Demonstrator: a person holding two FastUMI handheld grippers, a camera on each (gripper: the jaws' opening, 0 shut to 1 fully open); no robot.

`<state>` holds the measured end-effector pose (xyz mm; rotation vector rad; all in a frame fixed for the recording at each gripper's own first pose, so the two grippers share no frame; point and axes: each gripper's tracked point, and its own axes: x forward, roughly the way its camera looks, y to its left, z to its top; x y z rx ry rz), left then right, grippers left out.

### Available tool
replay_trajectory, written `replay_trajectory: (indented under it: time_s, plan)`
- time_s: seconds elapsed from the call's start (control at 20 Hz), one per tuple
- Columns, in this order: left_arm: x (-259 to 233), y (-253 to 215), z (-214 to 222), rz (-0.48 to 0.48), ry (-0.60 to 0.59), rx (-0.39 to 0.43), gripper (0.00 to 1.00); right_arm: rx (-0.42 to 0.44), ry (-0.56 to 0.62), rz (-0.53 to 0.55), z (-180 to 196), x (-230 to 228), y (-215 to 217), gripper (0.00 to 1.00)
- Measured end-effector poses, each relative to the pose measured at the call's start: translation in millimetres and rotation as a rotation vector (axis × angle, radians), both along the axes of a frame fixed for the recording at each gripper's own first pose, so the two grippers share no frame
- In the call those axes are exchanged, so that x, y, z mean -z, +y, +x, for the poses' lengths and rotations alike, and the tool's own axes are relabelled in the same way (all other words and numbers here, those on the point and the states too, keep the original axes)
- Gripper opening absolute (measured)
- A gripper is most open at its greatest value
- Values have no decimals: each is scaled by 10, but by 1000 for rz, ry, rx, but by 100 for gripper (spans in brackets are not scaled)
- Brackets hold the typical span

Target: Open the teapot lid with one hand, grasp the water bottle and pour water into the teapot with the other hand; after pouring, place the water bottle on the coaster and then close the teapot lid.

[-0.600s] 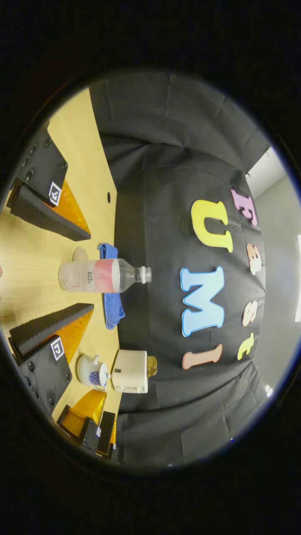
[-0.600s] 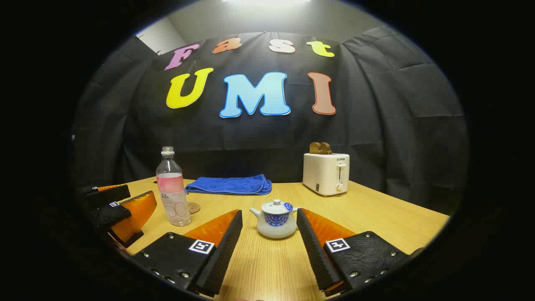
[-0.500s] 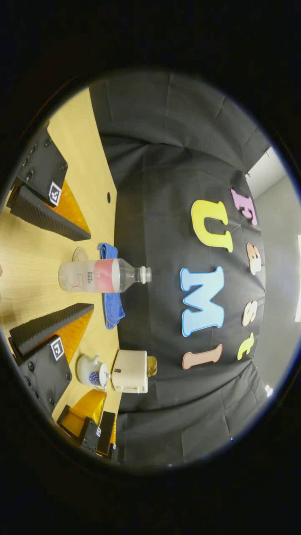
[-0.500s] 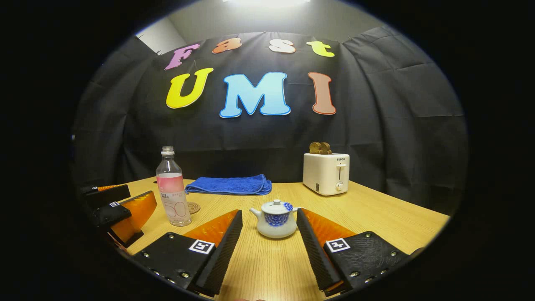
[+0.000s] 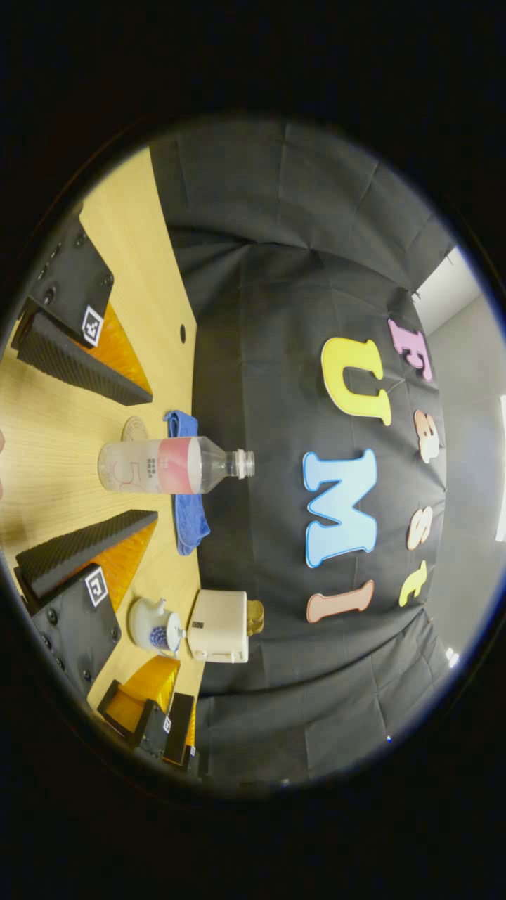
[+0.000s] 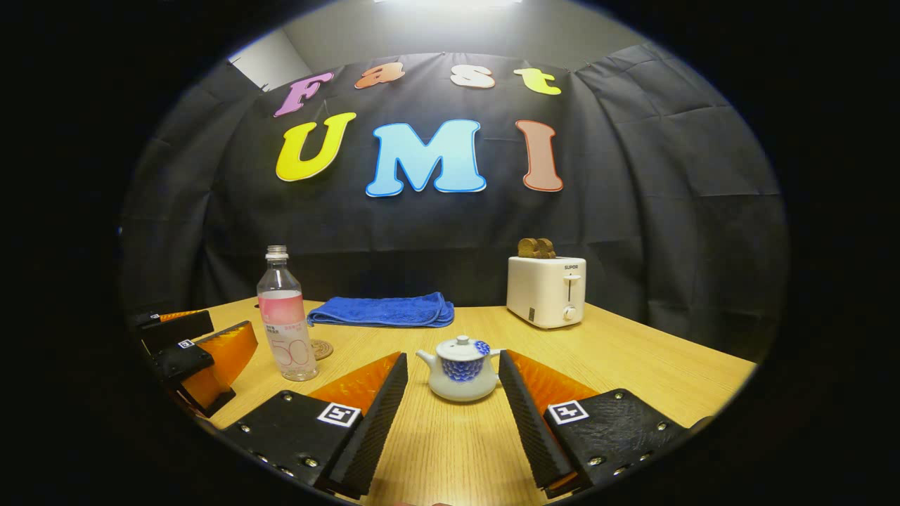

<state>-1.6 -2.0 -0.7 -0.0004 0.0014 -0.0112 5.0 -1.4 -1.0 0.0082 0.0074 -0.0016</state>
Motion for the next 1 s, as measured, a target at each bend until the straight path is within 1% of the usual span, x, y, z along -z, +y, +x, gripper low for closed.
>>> replay_trajectory:
  time_s: [0.1,0.15,0.25,0.35,0.4,0.45,0.5,0.65,0.7,0.75,0.85,0.95,1.0]
  plan:
    - [-11,-51,-15,-1,-2,31,100,3,1,7,65,-9,-43,82]
    - [2,-51,2,1,1,33,100,6,11,6,117,12,-52,82]
    - [-19,26,21,1,-6,-1,100,-9,47,-26,316,49,-25,82]
    - [-74,47,58,2,-28,-13,100,-10,47,-62,473,14,-61,82]
    - [-101,54,104,-2,-31,-6,100,-20,43,-31,584,-25,-60,82]
    - [-62,18,144,-15,-16,9,100,-12,45,-5,679,-36,-86,82]
    - [-8,12,184,-16,-1,13,100,0,54,4,741,-33,-102,73]
    - [-1,6,222,-11,11,16,100,27,59,-34,887,-22,-142,72]
    - [-22,-13,225,-6,6,22,100,24,62,-40,906,-13,-129,48]
    - [-45,-25,226,-1,1,24,100,17,68,-51,933,12,-114,45]
    - [-42,2,248,6,-1,24,100,20,91,-52,981,72,-120,45]
    - [-62,20,237,5,-6,24,100,30,87,-54,983,37,-143,45]
    - [-69,46,237,3,-9,21,100,31,93,-47,1042,78,-162,42]
